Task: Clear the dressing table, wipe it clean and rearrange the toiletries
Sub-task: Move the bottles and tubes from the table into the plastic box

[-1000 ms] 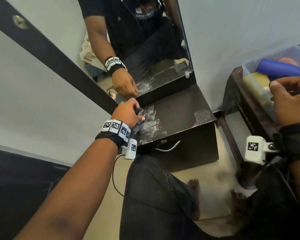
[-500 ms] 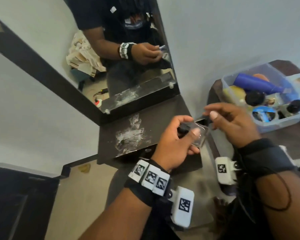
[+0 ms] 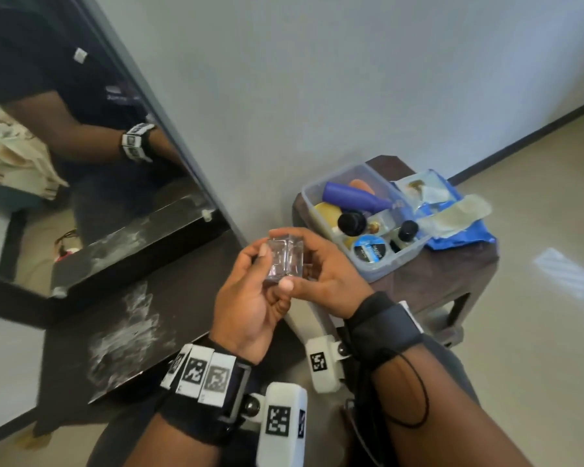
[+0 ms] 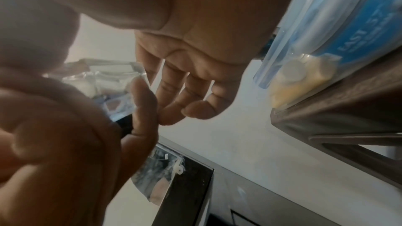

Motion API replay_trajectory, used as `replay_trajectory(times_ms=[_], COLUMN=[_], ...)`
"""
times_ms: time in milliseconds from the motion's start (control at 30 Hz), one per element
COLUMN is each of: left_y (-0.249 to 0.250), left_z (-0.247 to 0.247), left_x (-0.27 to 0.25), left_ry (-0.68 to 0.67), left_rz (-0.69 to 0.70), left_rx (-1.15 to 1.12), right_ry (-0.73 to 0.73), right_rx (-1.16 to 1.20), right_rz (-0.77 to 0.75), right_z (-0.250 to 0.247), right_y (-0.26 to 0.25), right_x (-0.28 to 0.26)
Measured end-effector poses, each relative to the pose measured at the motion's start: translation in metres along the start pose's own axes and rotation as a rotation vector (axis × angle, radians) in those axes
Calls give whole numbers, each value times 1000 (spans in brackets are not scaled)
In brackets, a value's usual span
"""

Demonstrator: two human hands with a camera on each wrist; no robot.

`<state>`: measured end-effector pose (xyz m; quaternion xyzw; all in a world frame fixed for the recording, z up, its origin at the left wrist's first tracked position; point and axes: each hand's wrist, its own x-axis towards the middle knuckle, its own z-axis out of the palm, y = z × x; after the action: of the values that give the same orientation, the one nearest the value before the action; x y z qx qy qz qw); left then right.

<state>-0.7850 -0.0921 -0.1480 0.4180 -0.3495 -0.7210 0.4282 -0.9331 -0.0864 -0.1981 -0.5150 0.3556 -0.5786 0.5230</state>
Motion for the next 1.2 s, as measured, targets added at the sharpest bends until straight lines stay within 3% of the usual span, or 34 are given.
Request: replay_trajectory(times_ms=[167,367,567,833,1000,1200], left_y=[-6,-29,-42,-54,-52,-47], left_z=[18,49,51,37,42,47], left_x=[11,18,34,60,61,57], left_ry=[-69,-291,-329,-334,-338,-376], left_rz=[10,-16,108,95,102,109], left_rx=[175,484,696,1030,1198,1403], right_ry=[261,713,961,1109,1175,1095], right_rx=[-71,260,448,41,-158,-275], right_rz=[-53,-82,-19,-32,38,19], right_z=[-3,-19,-49,-58,-61,-61], right_y=[-3,-11,-7,-9,-4,-1], right_x=[1,7,7,-1,2,3])
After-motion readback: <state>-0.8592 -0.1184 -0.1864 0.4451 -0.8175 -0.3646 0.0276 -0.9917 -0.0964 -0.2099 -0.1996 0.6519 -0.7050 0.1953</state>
